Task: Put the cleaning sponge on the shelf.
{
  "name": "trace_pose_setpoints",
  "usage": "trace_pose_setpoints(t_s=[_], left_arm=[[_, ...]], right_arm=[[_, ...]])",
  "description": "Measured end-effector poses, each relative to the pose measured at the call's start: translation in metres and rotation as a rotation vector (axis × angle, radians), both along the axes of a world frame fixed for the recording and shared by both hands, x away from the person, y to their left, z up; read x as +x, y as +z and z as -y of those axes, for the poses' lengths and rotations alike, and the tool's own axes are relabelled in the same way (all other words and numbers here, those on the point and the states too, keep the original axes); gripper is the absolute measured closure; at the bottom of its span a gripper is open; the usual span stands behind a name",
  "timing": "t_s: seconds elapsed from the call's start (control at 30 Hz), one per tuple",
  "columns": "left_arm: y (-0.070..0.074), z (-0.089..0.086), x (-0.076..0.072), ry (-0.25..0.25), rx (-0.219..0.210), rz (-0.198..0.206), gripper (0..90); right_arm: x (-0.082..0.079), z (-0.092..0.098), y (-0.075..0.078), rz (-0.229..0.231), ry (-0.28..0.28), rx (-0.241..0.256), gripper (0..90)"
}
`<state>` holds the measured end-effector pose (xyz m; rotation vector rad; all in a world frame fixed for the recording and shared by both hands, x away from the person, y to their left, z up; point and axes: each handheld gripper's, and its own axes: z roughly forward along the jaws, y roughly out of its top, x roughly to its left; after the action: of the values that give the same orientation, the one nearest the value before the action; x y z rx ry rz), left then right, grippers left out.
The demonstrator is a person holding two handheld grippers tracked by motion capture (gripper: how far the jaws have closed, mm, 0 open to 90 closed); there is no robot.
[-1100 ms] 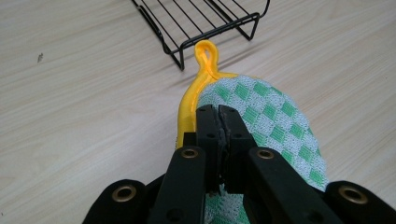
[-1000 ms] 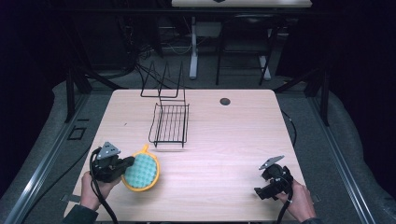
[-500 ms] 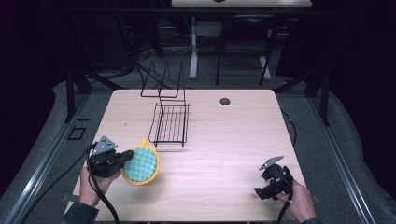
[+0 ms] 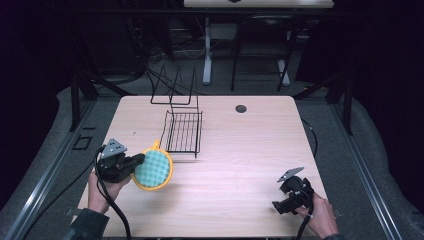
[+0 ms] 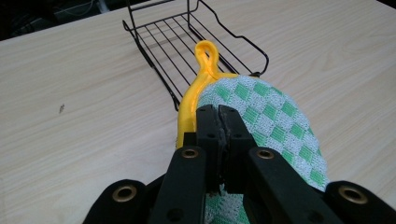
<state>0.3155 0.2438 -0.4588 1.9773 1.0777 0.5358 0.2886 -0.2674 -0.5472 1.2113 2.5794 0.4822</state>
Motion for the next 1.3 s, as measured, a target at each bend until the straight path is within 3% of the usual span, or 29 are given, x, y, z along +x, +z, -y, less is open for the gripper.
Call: trace_pose_setpoints(t_s=[1.3], left_arm=[[0.012, 0.011, 0.038, 0.021, -0.016, 0.048, 88.3]], right_arm=[[-0.001, 0.000, 0.000, -0.002, -0.013, 0.010, 10.4]])
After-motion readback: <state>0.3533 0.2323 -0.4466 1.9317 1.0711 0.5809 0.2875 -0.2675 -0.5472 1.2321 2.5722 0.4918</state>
